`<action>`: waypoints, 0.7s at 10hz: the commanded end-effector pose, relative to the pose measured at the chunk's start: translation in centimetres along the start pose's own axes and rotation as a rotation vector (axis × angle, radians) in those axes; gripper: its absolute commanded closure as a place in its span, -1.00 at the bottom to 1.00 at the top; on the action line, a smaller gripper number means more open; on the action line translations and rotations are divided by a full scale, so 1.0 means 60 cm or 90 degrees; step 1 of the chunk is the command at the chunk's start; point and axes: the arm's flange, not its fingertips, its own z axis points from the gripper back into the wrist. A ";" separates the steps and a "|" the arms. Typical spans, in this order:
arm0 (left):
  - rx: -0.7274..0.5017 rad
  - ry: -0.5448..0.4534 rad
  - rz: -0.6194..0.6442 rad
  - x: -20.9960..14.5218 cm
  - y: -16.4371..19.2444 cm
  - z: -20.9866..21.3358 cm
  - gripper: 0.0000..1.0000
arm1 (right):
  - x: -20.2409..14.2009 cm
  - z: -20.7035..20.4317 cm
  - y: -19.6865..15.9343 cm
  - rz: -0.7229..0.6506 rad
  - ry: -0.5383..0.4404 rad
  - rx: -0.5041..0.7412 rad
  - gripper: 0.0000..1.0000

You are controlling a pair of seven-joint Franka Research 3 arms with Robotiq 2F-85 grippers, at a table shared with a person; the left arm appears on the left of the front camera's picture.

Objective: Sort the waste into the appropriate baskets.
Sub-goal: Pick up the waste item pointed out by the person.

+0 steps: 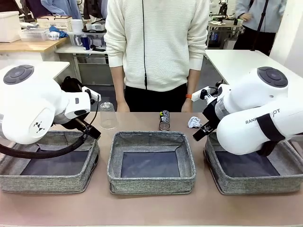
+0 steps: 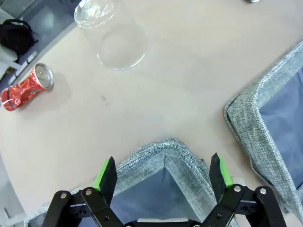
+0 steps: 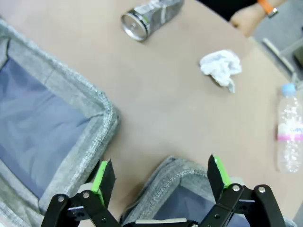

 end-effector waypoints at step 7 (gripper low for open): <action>0.004 -0.002 -0.016 0.014 -0.016 0.135 -1.00 | 0.019 0.164 0.004 0.019 0.011 -0.003 -1.00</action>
